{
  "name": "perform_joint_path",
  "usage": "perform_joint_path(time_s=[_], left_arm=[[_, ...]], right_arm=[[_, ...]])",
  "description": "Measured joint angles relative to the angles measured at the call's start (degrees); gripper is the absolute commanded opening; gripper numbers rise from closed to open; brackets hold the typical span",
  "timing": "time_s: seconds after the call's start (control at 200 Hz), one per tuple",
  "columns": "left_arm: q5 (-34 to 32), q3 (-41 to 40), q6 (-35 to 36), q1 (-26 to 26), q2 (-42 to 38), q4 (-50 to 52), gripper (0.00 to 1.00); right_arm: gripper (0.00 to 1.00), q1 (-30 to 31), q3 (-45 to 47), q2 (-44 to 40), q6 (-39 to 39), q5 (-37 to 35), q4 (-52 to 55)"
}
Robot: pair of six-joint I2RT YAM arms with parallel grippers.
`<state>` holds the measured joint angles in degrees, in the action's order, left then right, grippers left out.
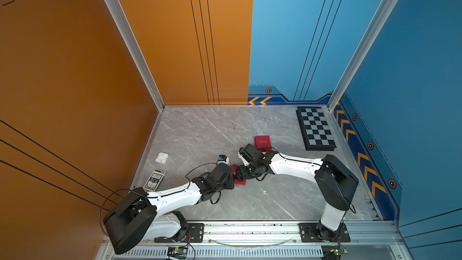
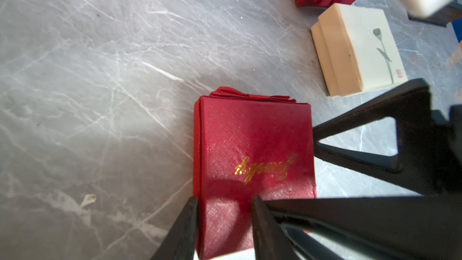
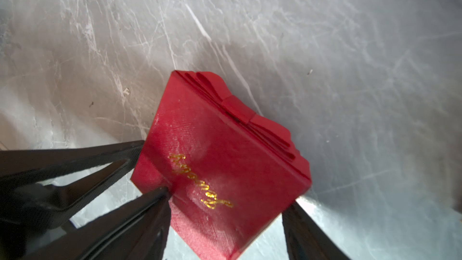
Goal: Take the necklace out of the lift-off lid jewelry box
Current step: Move the jewelry box to the center of the board, then pick up the jewelry box from the center of the board.
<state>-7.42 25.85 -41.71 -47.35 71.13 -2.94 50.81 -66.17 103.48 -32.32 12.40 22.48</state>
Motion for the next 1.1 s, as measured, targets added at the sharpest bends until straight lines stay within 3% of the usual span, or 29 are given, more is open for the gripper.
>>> perform_joint_path(time_s=[0.385, 0.896, 1.101], left_arm=[[0.15, -0.35, -0.74, -1.53, -1.99, 1.01, 0.48], [-1.92, -0.35, 1.05, -0.55, -13.53, 9.60, 0.51], [-3.85, -0.35, 2.05, 1.64, -18.36, 13.40, 0.53]], right_arm=[[0.73, -1.42, -1.62, 0.94, 0.87, 0.52, 0.46], [0.71, -2.36, -6.82, 5.46, 2.89, 4.02, 0.46], [0.75, -2.93, -7.28, 5.60, 2.99, 3.91, 0.66]])
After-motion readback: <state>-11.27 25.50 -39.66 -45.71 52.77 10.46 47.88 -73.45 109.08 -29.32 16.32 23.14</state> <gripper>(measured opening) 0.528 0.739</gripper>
